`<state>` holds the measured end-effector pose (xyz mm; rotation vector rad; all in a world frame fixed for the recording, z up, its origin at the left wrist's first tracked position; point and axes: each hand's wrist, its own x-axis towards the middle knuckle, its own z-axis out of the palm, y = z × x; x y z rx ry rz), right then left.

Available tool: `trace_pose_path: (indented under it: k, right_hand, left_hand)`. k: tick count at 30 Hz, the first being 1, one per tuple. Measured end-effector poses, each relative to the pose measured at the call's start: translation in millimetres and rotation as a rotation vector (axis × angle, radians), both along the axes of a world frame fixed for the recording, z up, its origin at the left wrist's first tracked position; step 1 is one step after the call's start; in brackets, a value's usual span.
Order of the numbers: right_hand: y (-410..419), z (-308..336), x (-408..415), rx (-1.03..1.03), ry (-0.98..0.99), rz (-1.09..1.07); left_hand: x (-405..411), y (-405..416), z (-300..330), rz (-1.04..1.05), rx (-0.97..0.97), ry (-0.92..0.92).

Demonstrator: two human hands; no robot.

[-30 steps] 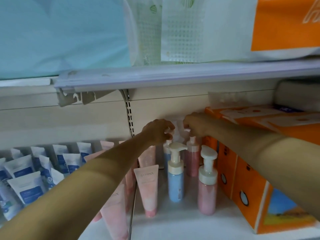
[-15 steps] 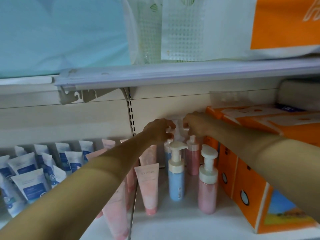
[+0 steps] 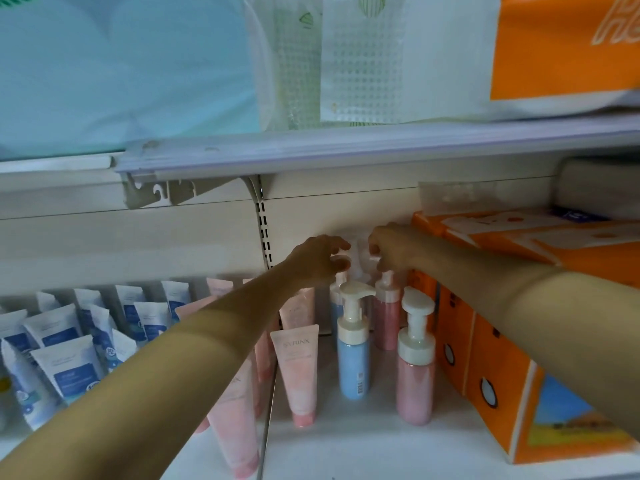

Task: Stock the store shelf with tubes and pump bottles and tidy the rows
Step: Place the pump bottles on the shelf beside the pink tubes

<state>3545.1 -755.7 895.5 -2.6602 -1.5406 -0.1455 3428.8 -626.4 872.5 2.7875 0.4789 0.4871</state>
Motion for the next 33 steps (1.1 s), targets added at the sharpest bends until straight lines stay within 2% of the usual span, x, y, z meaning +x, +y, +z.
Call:
trace_pose_path:
  k: [6, 27, 33]
  right_hand:
    - [-2, 4, -5, -0.006, -0.013, 0.003]
    - [0, 1, -1, -0.032, -0.013, 0.001]
    - [-11, 18, -9, -0.052, -0.087, 0.009]
  left_hand:
    - [-8, -2, 15, 0.028, -0.108, -0.173]
    - [-39, -20, 13, -0.001, -0.290, -0.289]
    - [-44, -33, 11, -0.064, -0.247, -0.241]
